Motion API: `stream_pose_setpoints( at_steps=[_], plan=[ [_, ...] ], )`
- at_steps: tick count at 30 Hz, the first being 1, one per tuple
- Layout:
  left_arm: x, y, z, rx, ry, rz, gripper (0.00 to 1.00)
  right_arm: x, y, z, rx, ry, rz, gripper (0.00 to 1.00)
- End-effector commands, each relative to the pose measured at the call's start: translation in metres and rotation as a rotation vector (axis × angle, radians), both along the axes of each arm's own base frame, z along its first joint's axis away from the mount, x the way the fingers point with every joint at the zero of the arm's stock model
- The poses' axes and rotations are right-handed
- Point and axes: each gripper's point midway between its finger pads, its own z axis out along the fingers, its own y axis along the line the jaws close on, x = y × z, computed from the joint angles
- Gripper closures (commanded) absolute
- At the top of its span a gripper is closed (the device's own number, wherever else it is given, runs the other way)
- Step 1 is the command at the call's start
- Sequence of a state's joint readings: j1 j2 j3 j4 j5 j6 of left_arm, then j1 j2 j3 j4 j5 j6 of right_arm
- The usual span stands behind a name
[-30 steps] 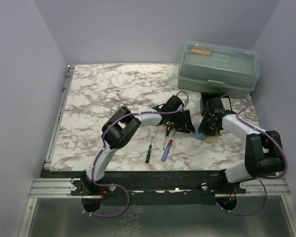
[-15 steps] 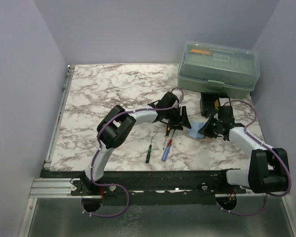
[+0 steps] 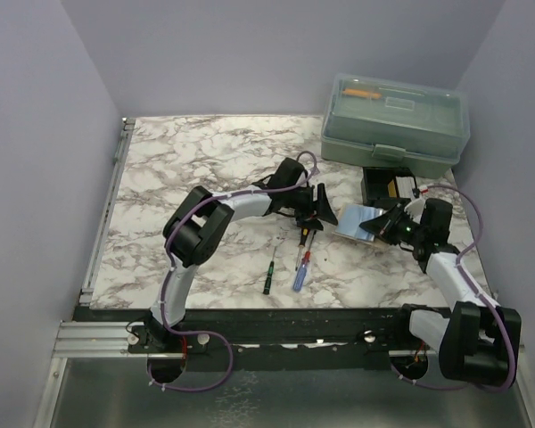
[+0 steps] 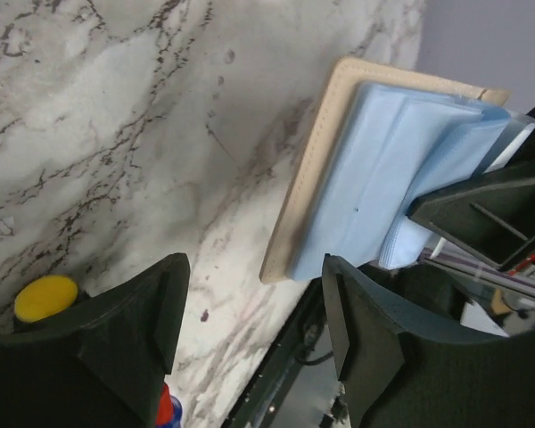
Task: Put the credit cards into the card holder
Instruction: Open the card holder at the center of the board.
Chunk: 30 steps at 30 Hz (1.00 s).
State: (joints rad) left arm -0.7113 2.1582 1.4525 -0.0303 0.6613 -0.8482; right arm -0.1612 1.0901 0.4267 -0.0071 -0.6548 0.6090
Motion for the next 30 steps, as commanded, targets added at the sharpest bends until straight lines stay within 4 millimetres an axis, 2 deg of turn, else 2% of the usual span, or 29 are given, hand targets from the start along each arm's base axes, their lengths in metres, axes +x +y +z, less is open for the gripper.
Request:
stream_pose_setpoints(
  at_steps=[1,4,7,10,13,17,21,23,25,27,30],
  plan=[
    [-0.007,0.006,0.064,-0.229,0.040,-0.075,0.33,-0.003,0.022,0.045,0.095,-0.181,0.145,0.91],
    [-0.009,0.011,0.084,-0.330,0.039,-0.088,0.35,-0.006,0.028,0.062,0.120,-0.226,0.191,0.91],
    [-0.014,0.016,0.099,-0.412,0.063,-0.106,0.47,-0.009,0.032,0.075,0.131,-0.259,0.228,0.91],
    [-0.021,0.017,0.111,-0.485,0.068,-0.127,0.57,-0.012,0.034,0.082,0.139,-0.281,0.248,0.91],
    [-0.025,0.018,0.123,-0.547,0.083,-0.134,0.62,-0.013,0.036,0.085,0.152,-0.288,0.268,0.91],
    [-0.027,0.018,0.124,-0.564,0.078,-0.139,0.66,-0.014,0.038,0.087,0.163,-0.301,0.282,0.91],
    [-0.028,0.018,0.128,-0.576,0.058,-0.139,0.84,-0.011,0.036,0.086,0.154,-0.283,0.263,0.89],
    [-0.024,0.016,0.126,-0.575,0.042,-0.119,0.99,-0.006,0.030,0.077,0.129,-0.233,0.221,0.83],
    [-0.019,0.011,0.117,-0.556,0.046,-0.084,1.00,0.002,0.012,0.053,0.048,-0.091,0.096,0.70],
    [-0.016,0.003,0.101,-0.511,0.061,-0.059,1.00,0.000,-0.004,0.027,-0.022,0.063,0.004,0.56],
    [-0.015,-0.011,0.073,-0.383,0.047,-0.041,1.00,-0.001,-0.028,0.004,-0.144,0.199,-0.089,0.45]
  ],
)
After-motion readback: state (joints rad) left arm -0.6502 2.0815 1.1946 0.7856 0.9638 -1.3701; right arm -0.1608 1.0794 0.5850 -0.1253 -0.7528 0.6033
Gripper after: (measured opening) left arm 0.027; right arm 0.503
